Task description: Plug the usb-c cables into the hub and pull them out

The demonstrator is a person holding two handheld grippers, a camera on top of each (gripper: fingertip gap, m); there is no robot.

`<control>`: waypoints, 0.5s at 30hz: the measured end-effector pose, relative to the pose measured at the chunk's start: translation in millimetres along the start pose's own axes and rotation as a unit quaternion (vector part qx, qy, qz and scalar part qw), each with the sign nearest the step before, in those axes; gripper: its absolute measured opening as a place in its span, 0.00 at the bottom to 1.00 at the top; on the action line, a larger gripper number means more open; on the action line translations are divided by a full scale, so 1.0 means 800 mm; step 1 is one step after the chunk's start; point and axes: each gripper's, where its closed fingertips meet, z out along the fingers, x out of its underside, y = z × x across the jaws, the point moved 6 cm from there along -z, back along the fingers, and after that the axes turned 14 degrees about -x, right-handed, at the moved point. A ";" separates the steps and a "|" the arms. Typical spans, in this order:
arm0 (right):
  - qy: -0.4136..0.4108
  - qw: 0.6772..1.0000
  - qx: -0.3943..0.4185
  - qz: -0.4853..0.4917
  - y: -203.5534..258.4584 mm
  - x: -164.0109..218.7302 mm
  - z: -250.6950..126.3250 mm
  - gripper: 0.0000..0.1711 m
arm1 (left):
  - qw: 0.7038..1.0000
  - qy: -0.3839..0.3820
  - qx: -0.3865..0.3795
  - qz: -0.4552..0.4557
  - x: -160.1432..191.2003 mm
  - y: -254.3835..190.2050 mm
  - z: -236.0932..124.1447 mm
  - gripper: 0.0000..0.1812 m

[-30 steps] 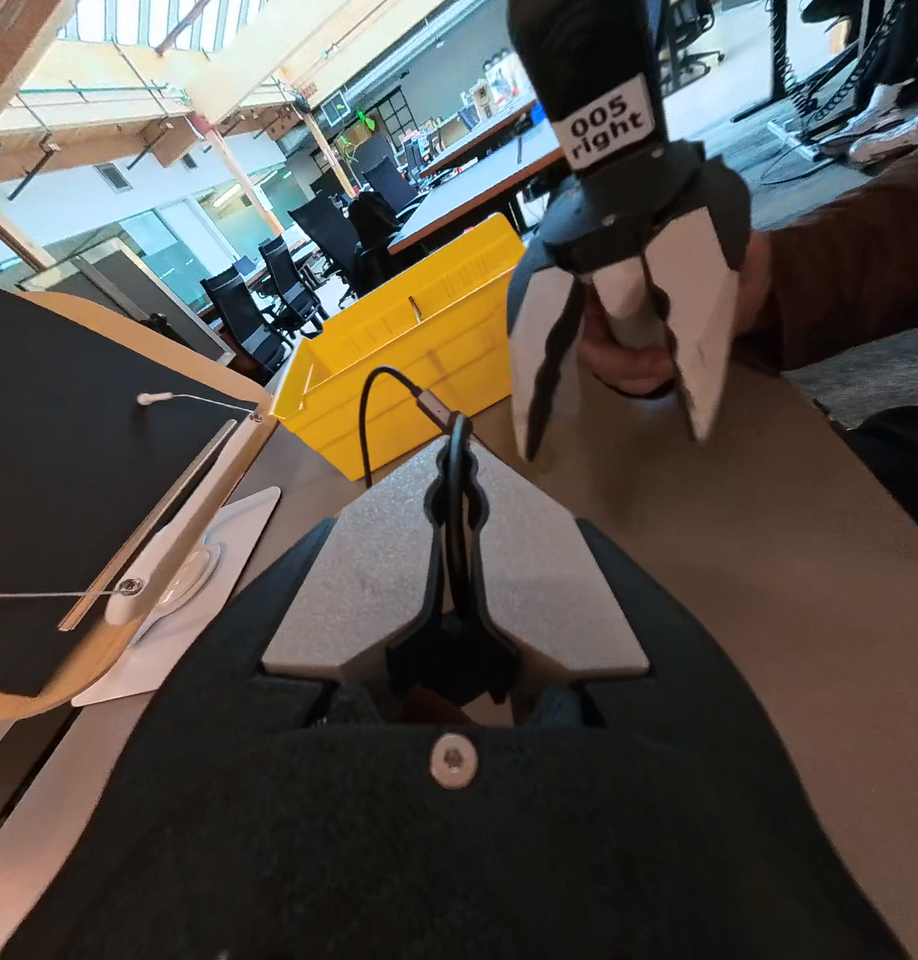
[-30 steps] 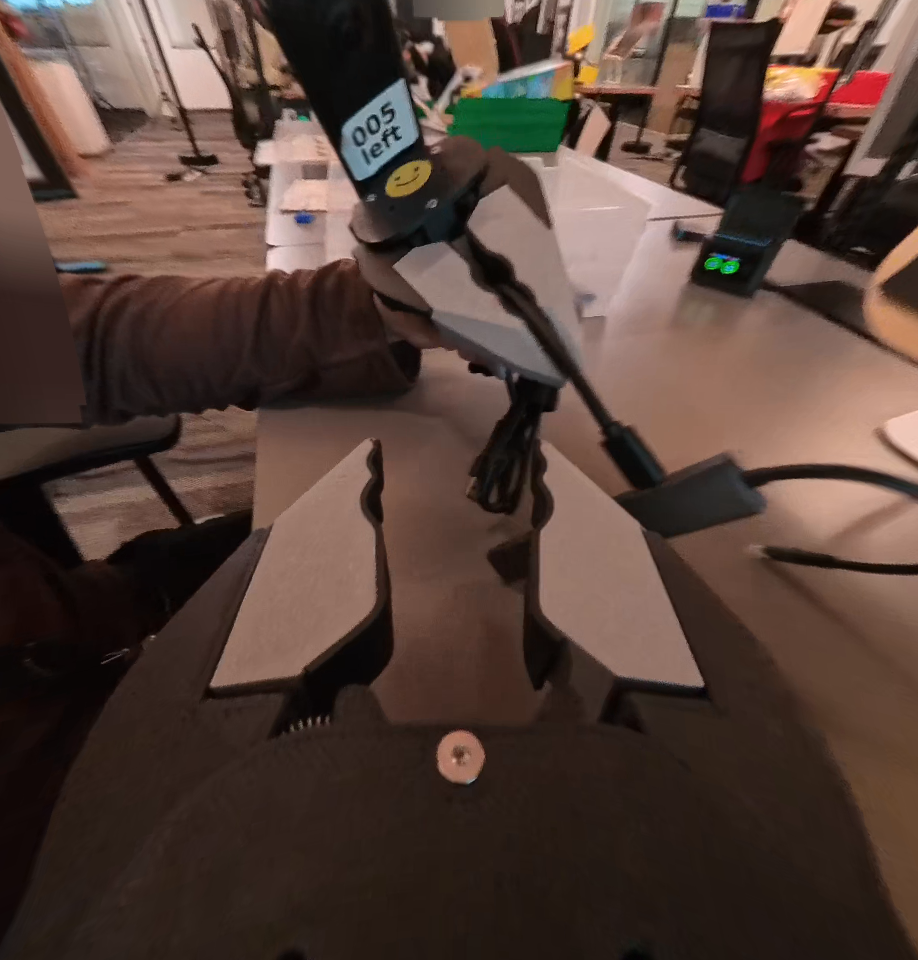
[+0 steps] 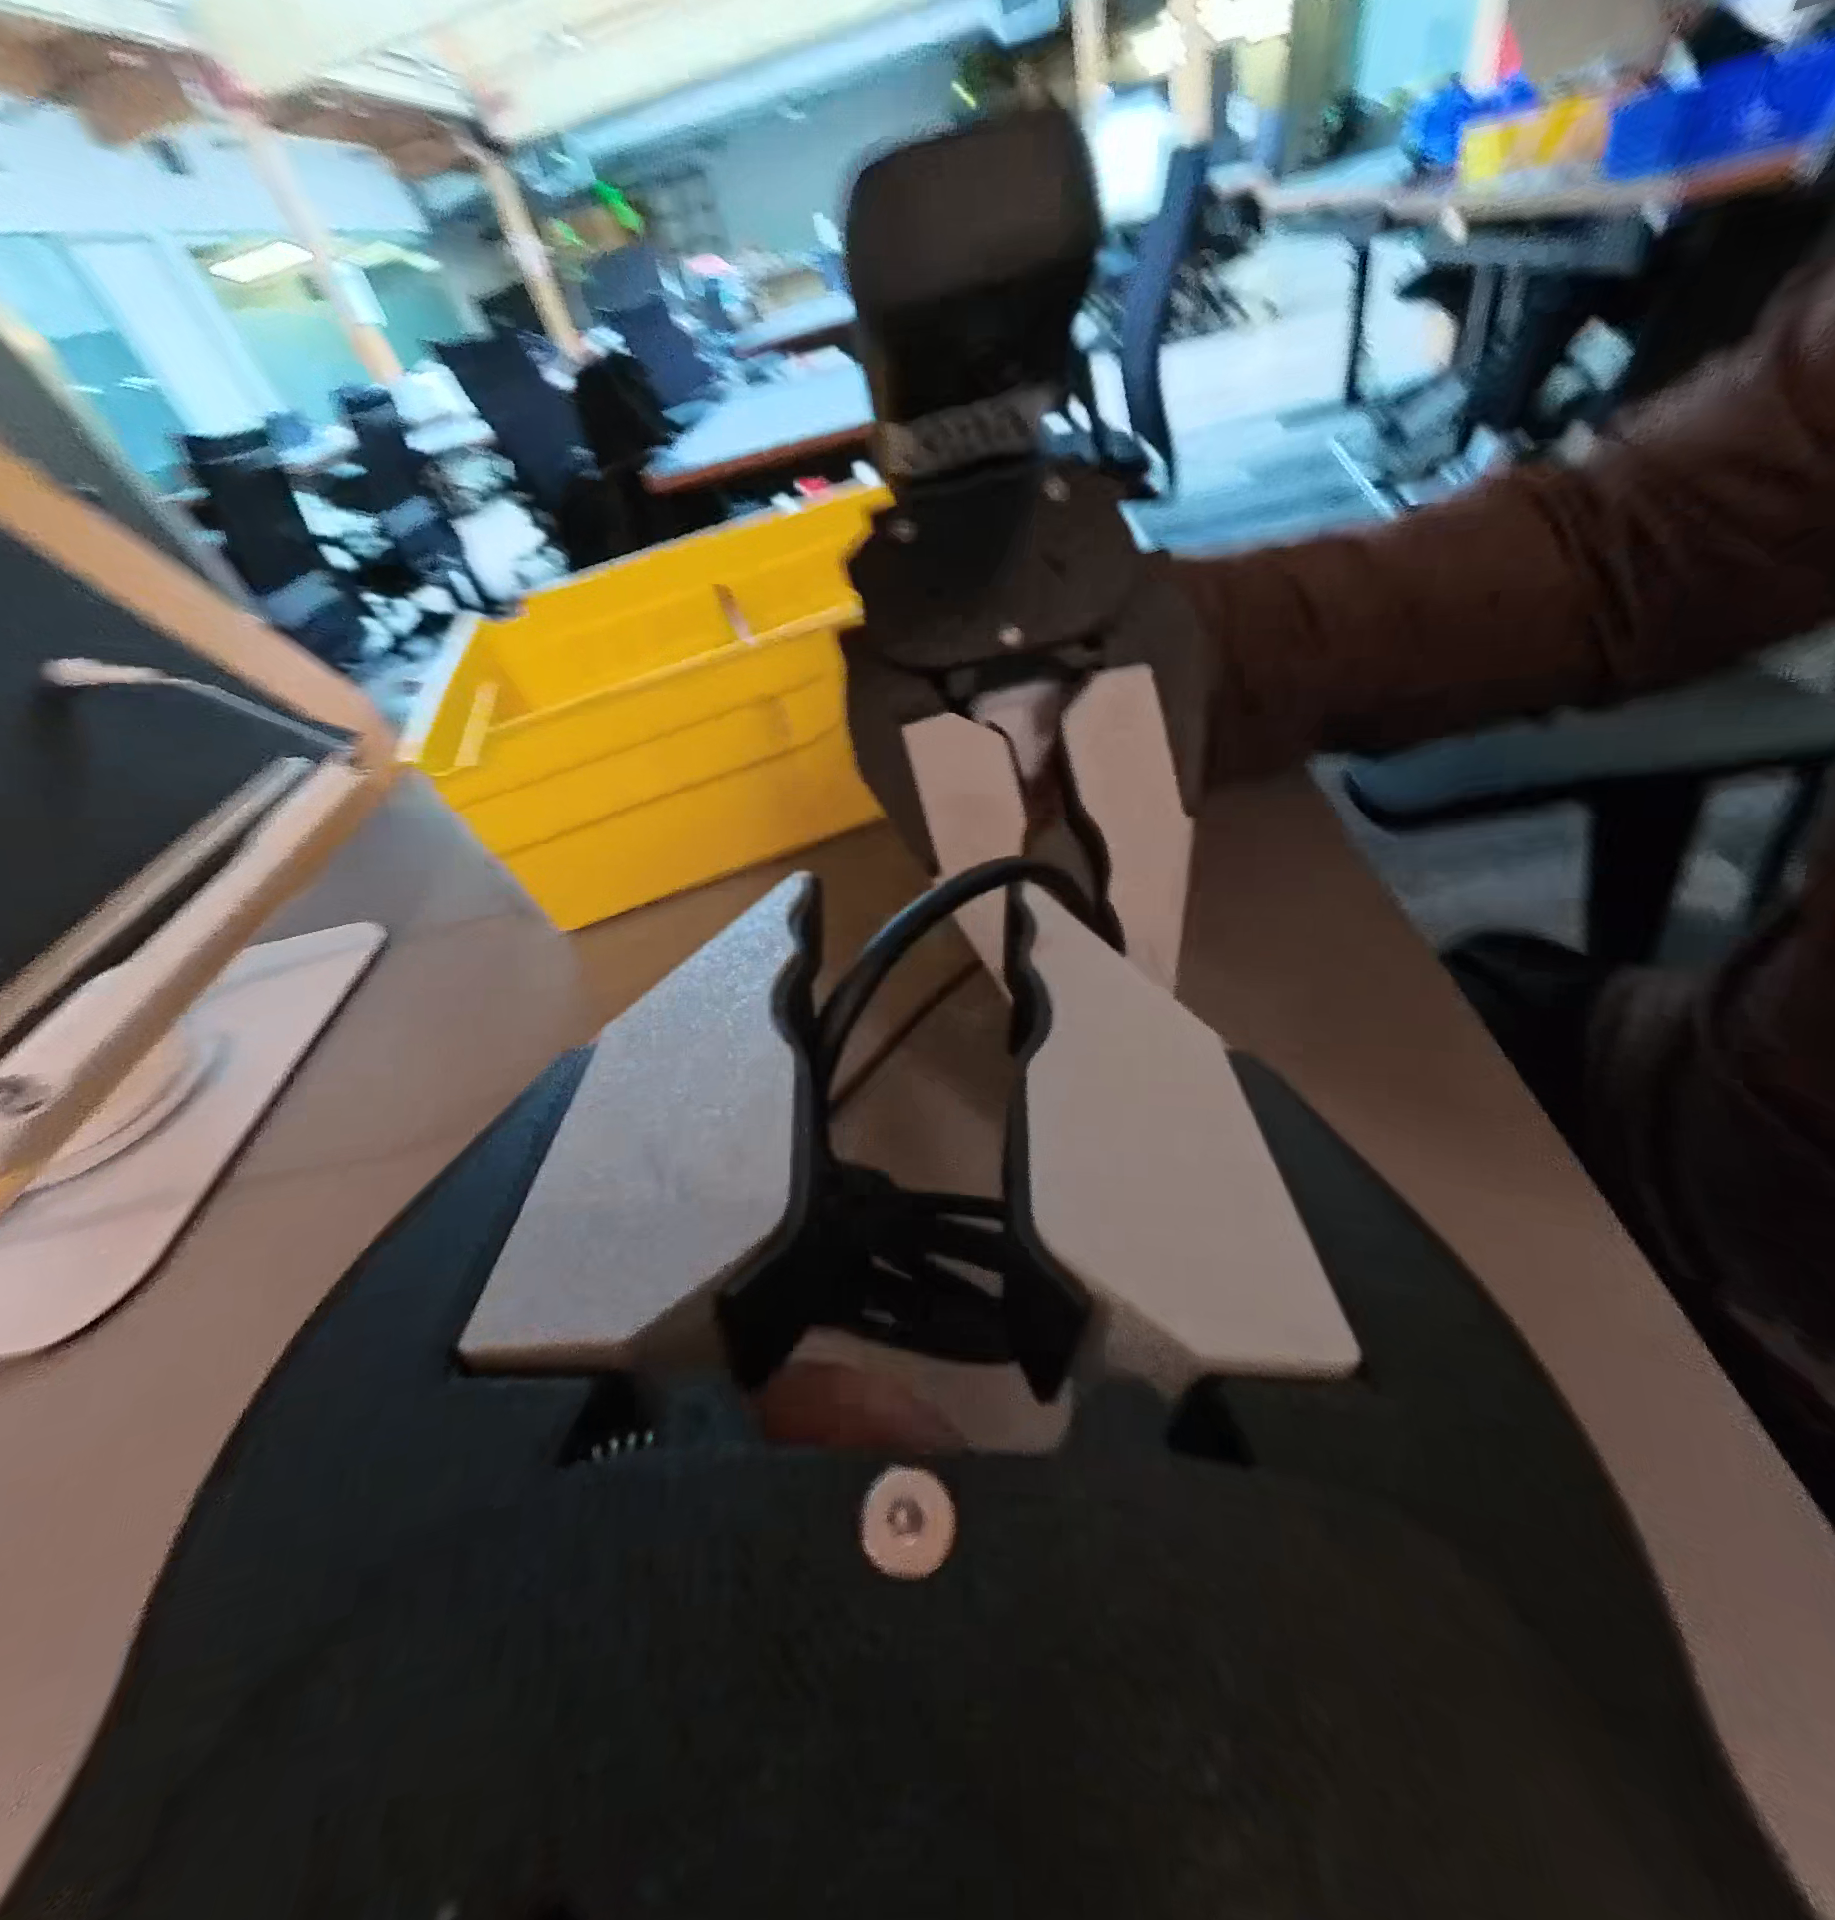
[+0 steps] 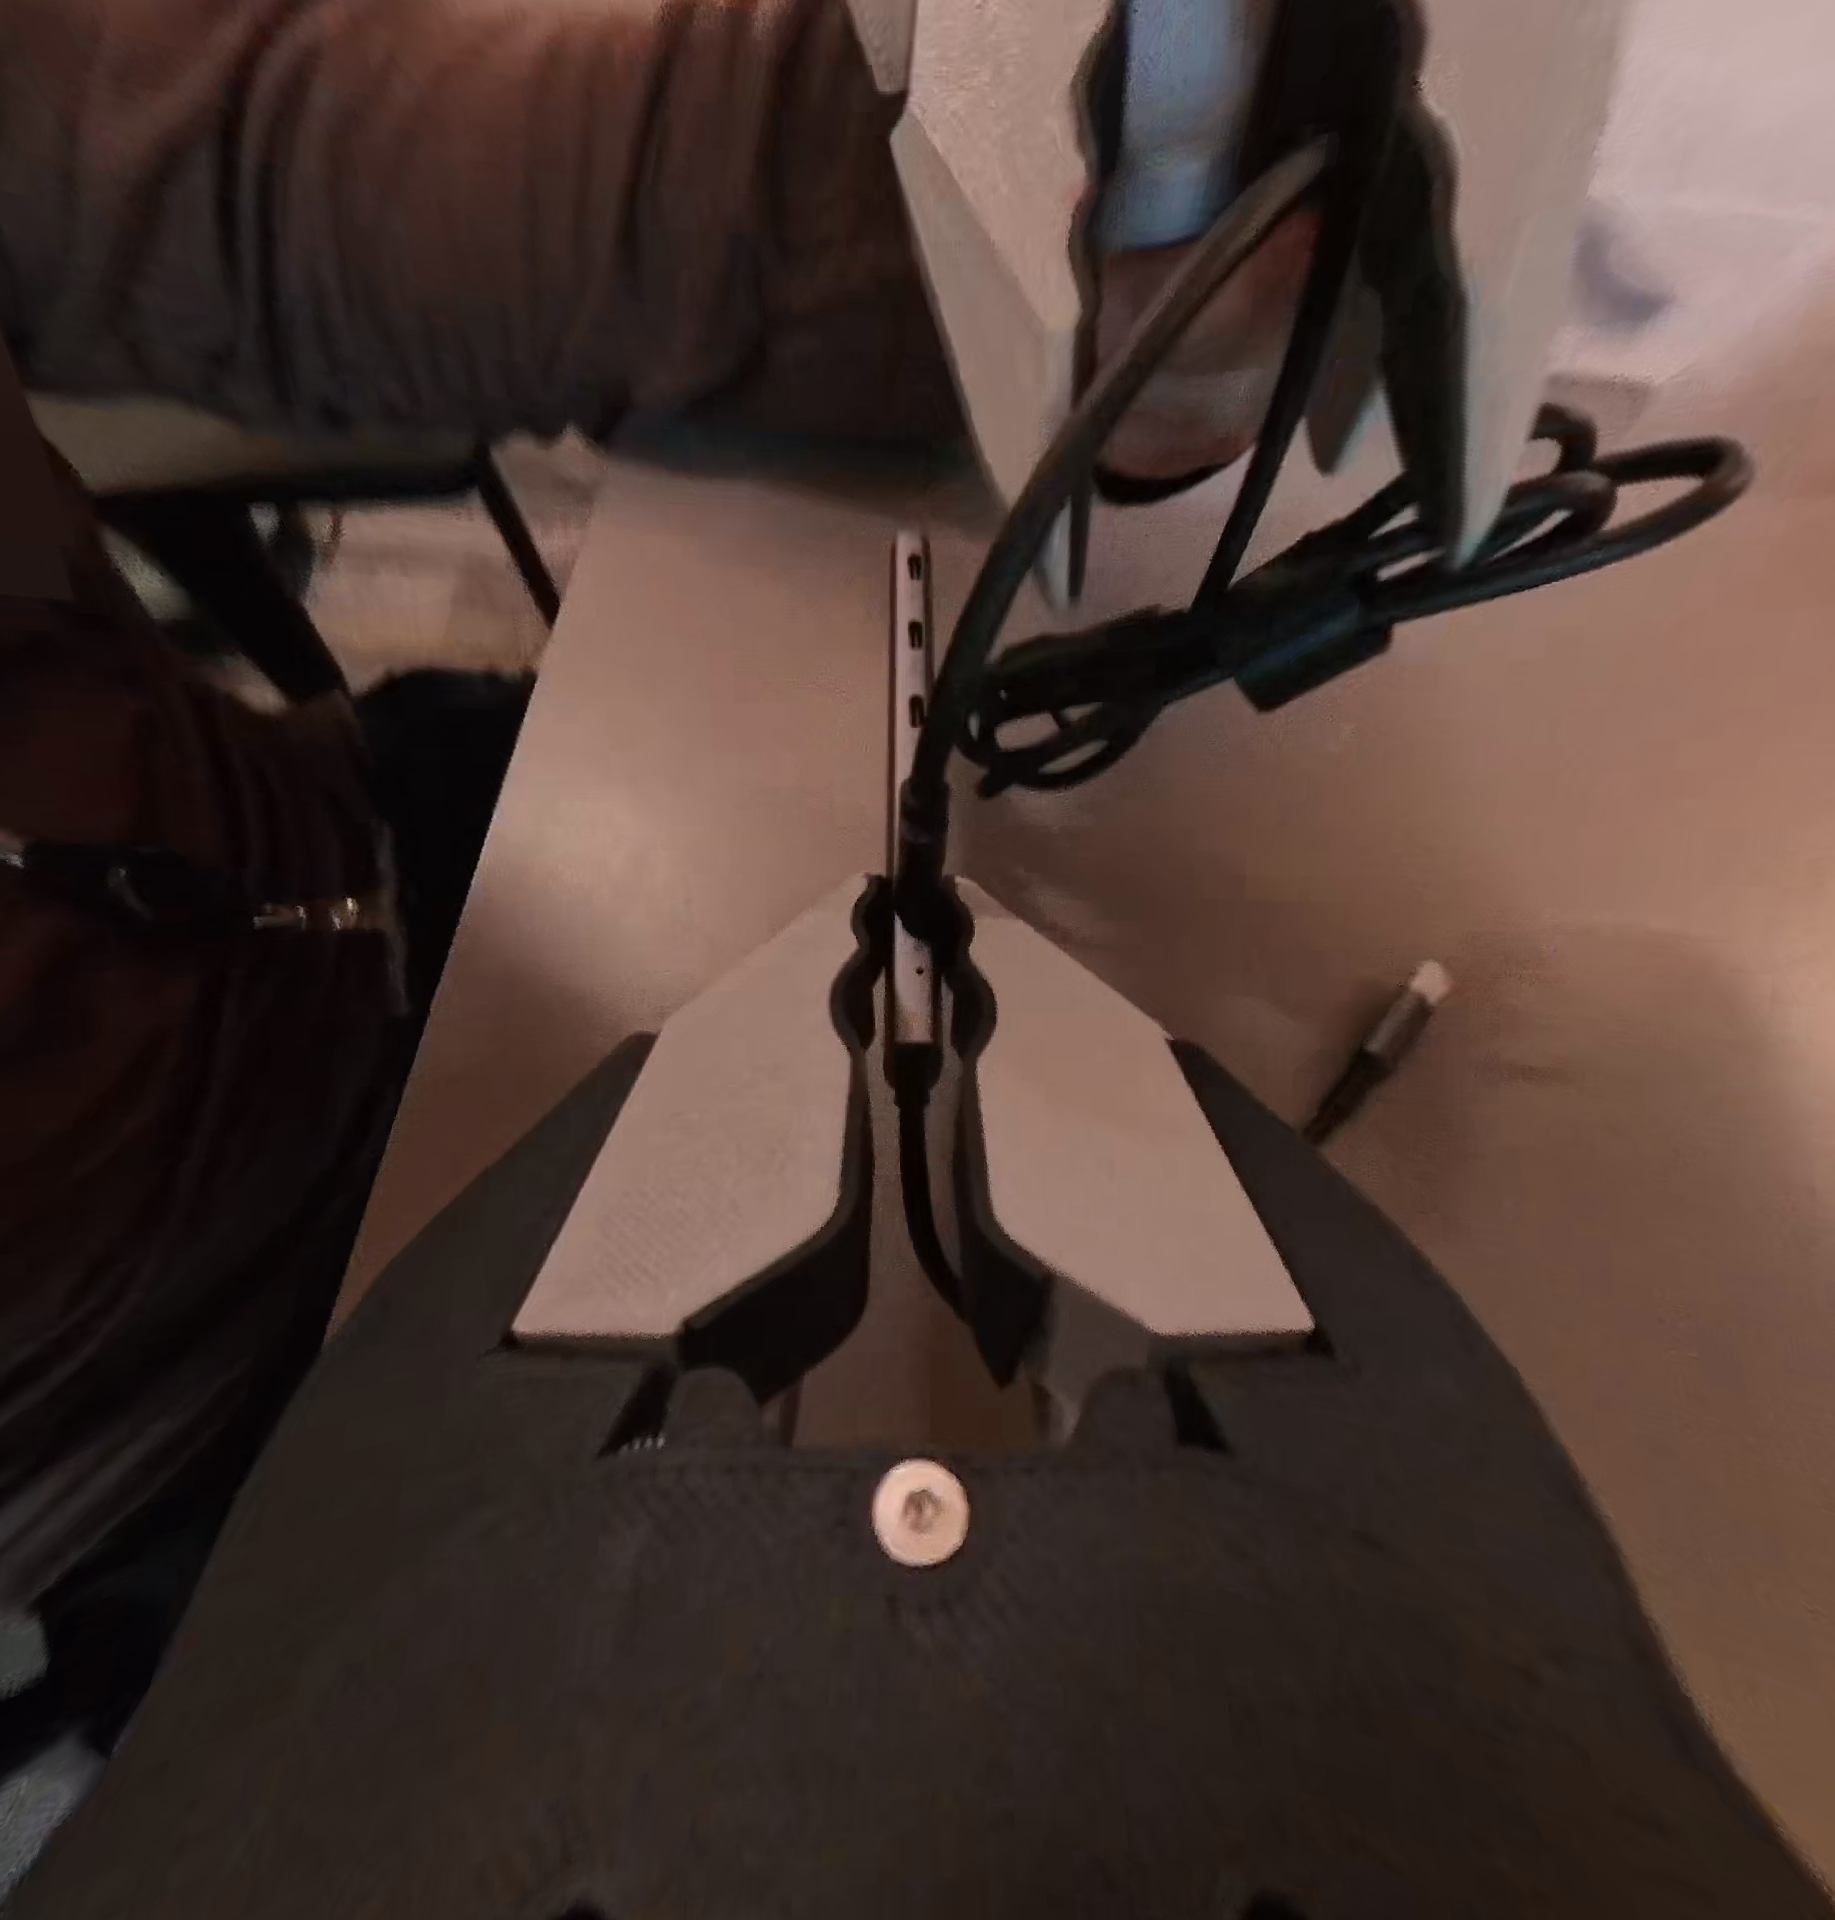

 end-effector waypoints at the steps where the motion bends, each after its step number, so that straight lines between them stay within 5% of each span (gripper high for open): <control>1: -0.028 1.000 0.003 0.004 -0.004 -0.002 -0.007 0.04 | 0.999 -0.018 -0.025 -0.020 -0.005 0.011 -0.005 0.19; 10: -0.155 0.974 0.155 0.049 -0.040 -0.003 -0.070 0.04 | 0.955 -0.160 -0.195 -0.157 -0.040 0.088 -0.071 0.18; 15: -0.199 0.957 0.196 0.072 -0.050 -0.004 -0.082 0.04 | 0.962 -0.071 -0.158 -0.214 -0.004 0.081 -0.048 0.15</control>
